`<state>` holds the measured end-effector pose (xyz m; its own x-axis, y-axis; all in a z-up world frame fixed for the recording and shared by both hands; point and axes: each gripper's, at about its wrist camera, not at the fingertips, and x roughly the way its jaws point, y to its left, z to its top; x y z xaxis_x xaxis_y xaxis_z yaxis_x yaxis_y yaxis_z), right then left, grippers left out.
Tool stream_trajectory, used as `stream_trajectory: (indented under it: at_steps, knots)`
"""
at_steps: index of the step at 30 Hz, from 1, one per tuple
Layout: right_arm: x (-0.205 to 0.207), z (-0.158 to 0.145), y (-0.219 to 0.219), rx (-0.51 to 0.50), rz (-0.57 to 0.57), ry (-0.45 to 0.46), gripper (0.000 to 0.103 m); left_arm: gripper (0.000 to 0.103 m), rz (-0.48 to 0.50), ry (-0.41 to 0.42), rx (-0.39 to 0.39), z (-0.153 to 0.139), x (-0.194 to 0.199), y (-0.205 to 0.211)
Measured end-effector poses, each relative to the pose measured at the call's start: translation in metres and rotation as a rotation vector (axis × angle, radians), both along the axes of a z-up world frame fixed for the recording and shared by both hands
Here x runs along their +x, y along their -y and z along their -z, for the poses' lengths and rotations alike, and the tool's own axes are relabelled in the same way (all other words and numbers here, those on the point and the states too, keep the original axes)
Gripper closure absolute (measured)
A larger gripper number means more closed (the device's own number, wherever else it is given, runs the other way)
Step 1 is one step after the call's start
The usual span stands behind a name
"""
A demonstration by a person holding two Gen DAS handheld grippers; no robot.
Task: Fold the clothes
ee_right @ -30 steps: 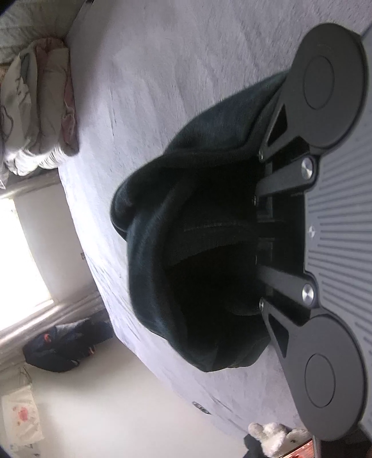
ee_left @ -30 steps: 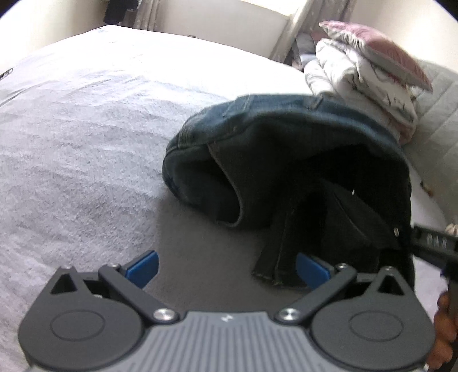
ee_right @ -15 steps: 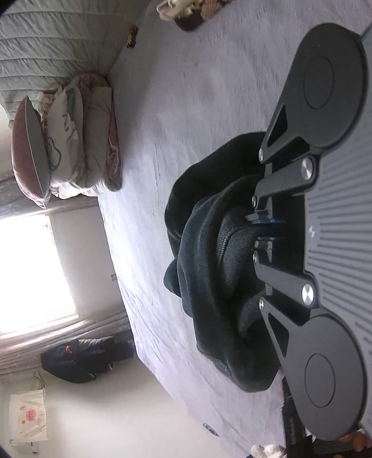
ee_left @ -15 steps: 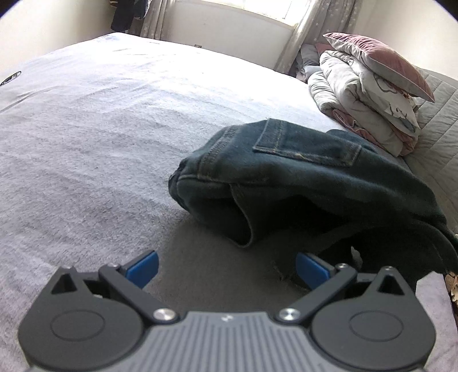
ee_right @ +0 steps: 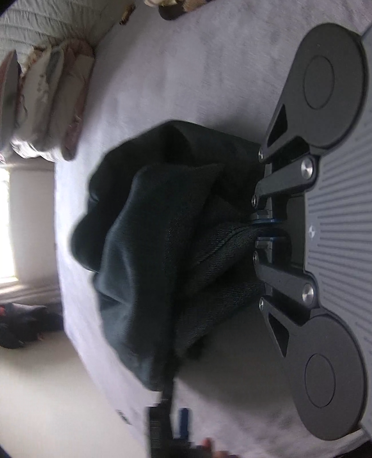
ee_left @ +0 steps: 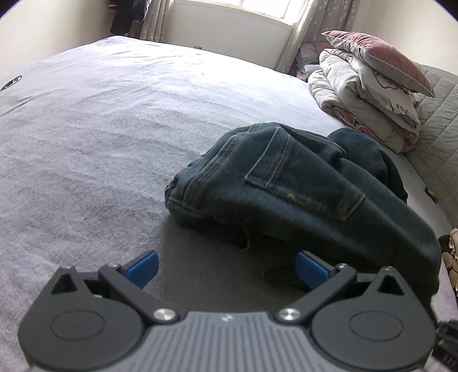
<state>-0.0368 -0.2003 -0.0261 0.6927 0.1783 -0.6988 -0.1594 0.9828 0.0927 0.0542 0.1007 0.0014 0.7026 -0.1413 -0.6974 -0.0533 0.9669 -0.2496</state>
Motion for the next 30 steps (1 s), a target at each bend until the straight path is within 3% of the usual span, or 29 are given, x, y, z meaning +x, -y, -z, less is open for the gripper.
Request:
stream_trajectory:
  at_steps: [8,10,13,22,30]
  knots:
    - [0.012,0.005,0.009,0.084,-0.018,-0.078,0.091,0.000,0.001,-0.015,0.011,0.005,0.002,0.002]
    - [0.014,-0.001,0.012,0.114,-0.010,-0.080,0.081,0.000,0.000,-0.016,0.012,0.005,0.002,0.002]
    - [0.014,-0.012,0.015,0.145,-0.008,-0.066,0.064,0.000,0.000,-0.017,0.015,0.006,0.002,0.003]
    - [0.005,-0.050,0.026,0.272,-0.047,0.018,0.046,0.000,-0.002,-0.021,0.022,0.007,0.002,0.004]
    - [0.031,-0.061,0.024,0.283,0.017,0.078,0.044,0.000,-0.007,-0.023,0.026,0.006,0.001,0.002]
